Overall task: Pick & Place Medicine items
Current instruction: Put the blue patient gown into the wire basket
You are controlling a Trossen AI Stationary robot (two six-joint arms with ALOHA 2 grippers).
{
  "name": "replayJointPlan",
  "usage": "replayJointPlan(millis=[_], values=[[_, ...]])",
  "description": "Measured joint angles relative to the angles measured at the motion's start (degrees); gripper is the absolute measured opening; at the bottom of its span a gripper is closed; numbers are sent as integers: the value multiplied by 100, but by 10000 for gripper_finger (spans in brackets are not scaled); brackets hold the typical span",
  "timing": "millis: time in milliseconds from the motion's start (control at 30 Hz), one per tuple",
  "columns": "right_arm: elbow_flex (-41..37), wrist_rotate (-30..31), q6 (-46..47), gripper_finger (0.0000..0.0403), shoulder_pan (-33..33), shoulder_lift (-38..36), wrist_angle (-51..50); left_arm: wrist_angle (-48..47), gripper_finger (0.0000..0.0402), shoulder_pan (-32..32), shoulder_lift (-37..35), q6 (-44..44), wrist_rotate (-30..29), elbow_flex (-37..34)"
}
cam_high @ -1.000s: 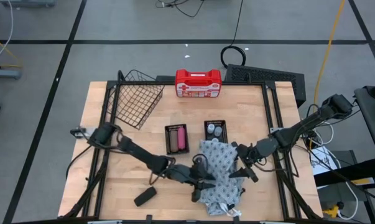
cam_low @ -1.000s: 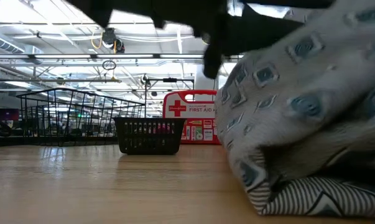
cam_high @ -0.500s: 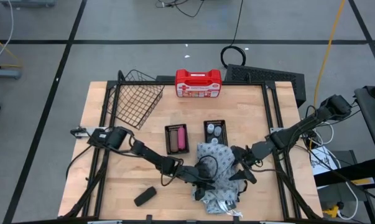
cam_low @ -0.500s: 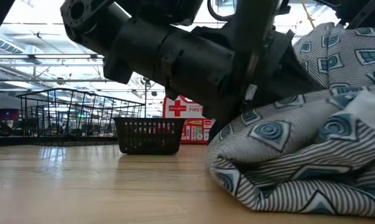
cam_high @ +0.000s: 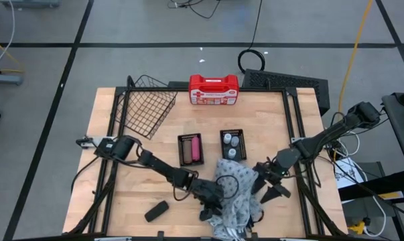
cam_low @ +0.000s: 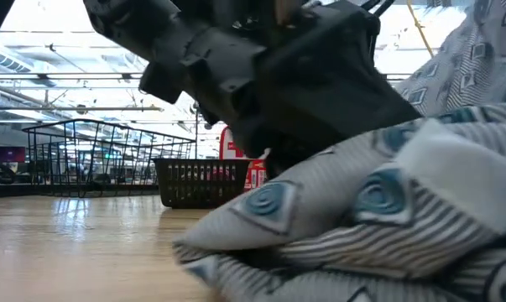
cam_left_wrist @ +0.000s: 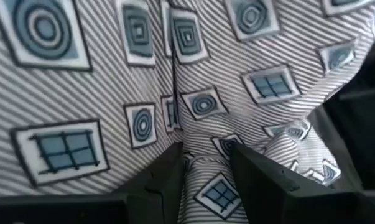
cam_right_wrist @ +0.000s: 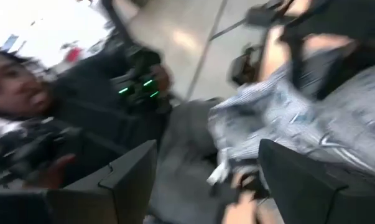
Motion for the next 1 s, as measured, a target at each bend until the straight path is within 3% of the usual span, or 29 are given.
replayJointPlan(millis=[267,433,533,767,900,1000], values=[[10,-1754,527,267,56,-531,40,-515,145,-55,-14,332,461,2],[13,-1861,680,267,45,-894,-51,-656,145,-71,-24,416,490,2],[20,-1604,633,267,-39,-1040,-568,-691,145,-92,-24,516,486,2],[11,-114,158,267,-673,-980,-2663,-1001,145,-102,-44,787,599,5],[2,204,-333,267,-1208,-905,-2869,-1052,145,-106,-46,838,601,13],[4,769,-581,267,-1486,-803,-2939,-1030,145,-107,-46,896,567,13]])
